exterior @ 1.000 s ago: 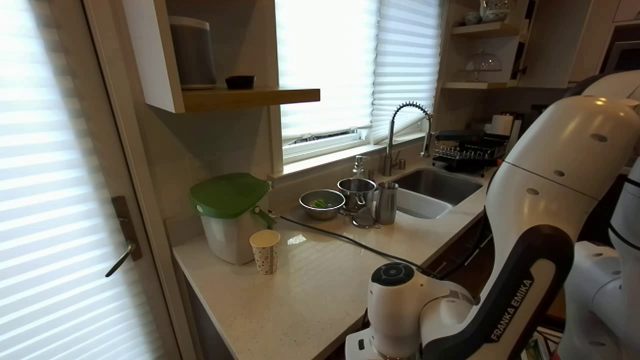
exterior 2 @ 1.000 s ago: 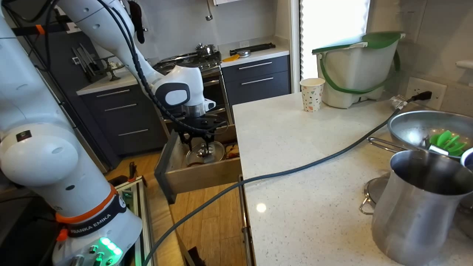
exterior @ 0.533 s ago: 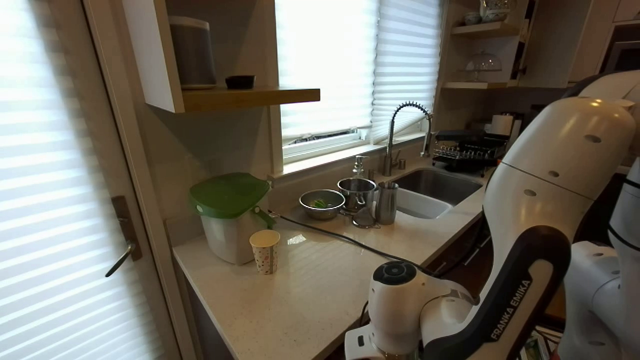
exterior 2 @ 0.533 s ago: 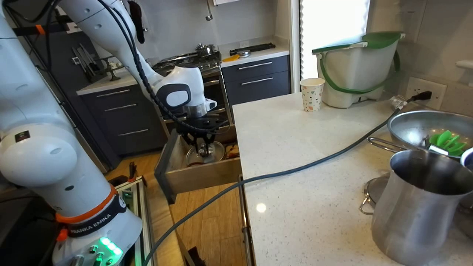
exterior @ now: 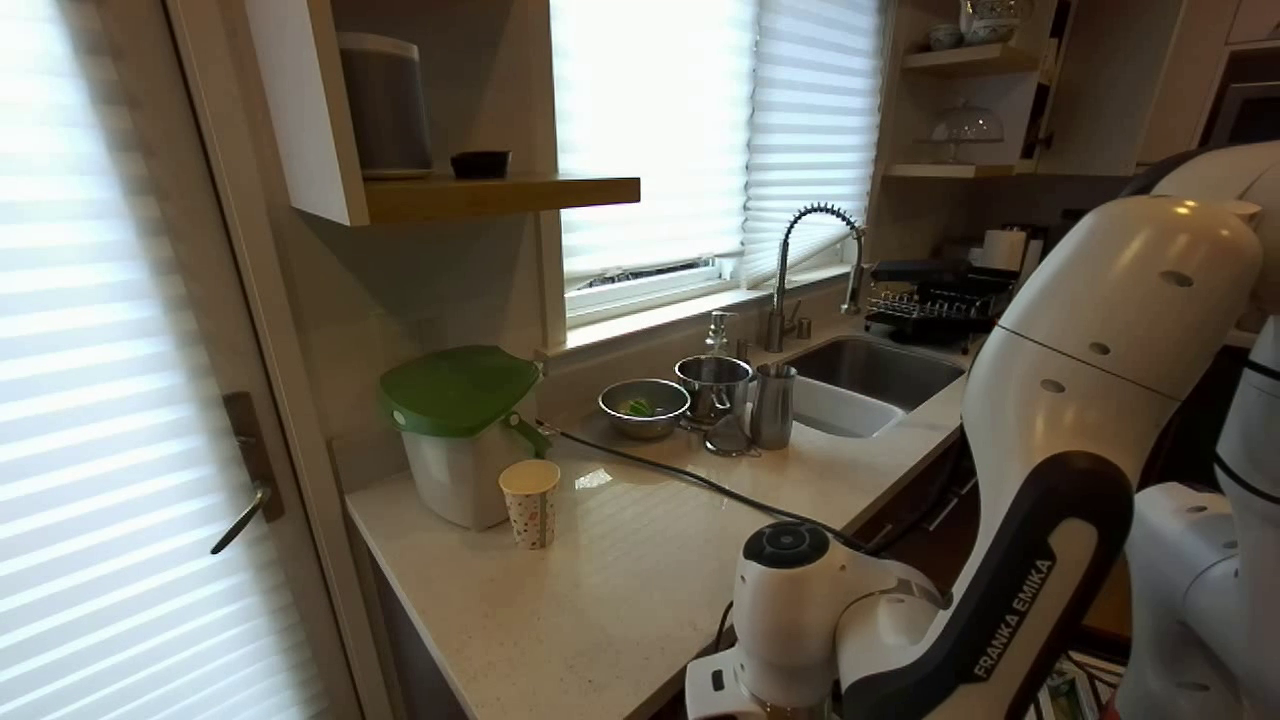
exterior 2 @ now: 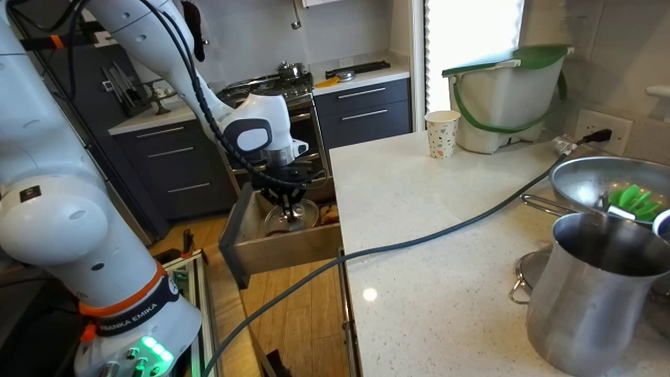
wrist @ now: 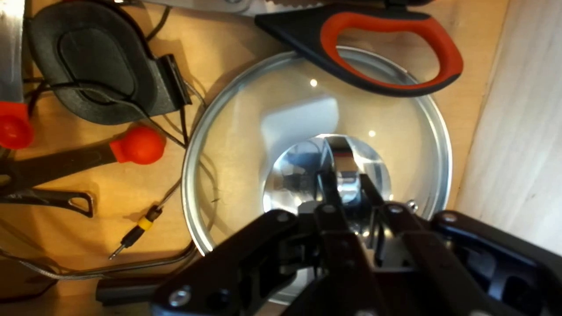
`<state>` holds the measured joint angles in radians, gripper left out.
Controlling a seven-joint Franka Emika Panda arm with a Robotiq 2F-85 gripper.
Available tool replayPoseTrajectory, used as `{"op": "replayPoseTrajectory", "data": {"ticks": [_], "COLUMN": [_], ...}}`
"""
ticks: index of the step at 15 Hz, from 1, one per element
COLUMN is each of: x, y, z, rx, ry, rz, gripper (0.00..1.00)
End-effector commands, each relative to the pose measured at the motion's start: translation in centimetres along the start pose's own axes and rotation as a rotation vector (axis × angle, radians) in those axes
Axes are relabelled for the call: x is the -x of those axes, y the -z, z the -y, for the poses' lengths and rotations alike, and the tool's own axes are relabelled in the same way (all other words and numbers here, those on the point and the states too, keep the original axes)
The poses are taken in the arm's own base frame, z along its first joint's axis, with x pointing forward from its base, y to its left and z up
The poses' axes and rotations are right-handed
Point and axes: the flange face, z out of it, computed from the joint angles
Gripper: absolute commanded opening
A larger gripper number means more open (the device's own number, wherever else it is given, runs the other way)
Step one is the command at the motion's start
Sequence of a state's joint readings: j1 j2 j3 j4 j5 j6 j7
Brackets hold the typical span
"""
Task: Pick up the glass pot lid from the open drawer and put it on the kitchen counter
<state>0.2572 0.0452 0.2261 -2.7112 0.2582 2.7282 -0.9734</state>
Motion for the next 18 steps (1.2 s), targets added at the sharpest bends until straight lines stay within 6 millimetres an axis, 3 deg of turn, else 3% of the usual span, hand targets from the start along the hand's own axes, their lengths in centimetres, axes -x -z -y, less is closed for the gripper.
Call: {"op": "replayPoseTrajectory", "data": {"ticks": [1, 14, 18], "x": [-0.2, -0.6, -0.7], "y": [1.5, 10.4, 13.9], "z": [-0.6, -2.0, -1.5], "rx": [-0.002, -0.047, -0.058], "ry": [-0.013, -0.053, -0.055], "rz": [-0.025, -0.098, -0.082], "gripper": [0.04, 0.04, 0.04]}}
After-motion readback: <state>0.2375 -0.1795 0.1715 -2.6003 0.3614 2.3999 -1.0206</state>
